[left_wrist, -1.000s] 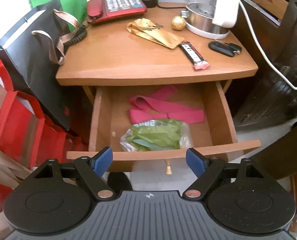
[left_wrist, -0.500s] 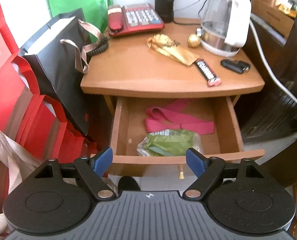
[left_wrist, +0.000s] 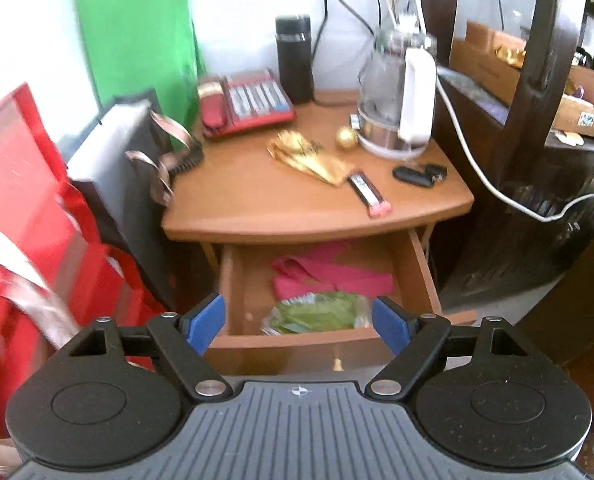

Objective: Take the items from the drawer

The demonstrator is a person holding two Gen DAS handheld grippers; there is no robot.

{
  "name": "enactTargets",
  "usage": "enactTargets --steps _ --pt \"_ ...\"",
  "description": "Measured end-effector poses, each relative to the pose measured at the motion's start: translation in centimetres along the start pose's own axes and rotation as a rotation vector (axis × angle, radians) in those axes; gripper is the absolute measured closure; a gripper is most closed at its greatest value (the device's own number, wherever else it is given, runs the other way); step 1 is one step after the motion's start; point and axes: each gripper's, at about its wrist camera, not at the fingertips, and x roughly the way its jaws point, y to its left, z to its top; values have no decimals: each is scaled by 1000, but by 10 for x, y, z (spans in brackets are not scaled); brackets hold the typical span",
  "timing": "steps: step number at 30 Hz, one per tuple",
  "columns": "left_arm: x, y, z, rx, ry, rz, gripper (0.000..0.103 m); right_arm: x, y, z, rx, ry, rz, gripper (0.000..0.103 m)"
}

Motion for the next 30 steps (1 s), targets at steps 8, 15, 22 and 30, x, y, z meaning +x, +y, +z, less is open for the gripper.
enactTargets --steps 8,15,22,30 --pt "-31 -17 28 33 -75 -8 19 0 0 0 0 0 0 0" --pt "-53 -69 35 80 -126 -97 19 0 0 0 0 0 0 0" --pt "-60 -107 19 148 -138 -158 19 0 0 0 0 0 0 0" --pt "-52 -110 -1 160 -120 -117 19 0 0 0 0 0 0 0"
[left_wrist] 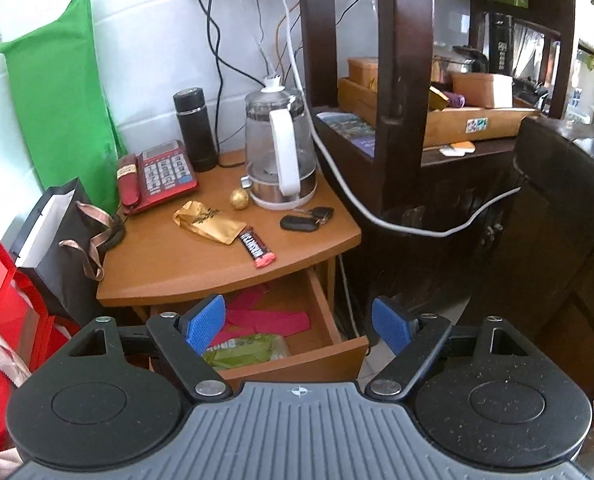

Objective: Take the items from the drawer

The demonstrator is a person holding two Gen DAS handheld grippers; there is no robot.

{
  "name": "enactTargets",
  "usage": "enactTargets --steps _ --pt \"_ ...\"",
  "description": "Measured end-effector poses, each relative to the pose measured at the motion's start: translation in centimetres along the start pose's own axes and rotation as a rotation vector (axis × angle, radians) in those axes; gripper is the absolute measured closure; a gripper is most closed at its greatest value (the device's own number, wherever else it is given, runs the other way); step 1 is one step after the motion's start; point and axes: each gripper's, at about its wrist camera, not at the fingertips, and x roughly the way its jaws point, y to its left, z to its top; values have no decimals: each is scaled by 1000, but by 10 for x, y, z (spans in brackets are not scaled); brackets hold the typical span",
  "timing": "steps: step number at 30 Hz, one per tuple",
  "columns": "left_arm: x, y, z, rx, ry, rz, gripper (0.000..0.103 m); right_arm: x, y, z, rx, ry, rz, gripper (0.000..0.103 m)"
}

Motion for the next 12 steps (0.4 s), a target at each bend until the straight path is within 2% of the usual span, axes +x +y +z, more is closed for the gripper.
enactTargets --steps 6,12 --pt "9 -8 -12 14 15 12 19 0 0 0 0 0 0 0" --pt "12 -21 -19 42 -26 6 18 0 0 0 0 0 0 0"
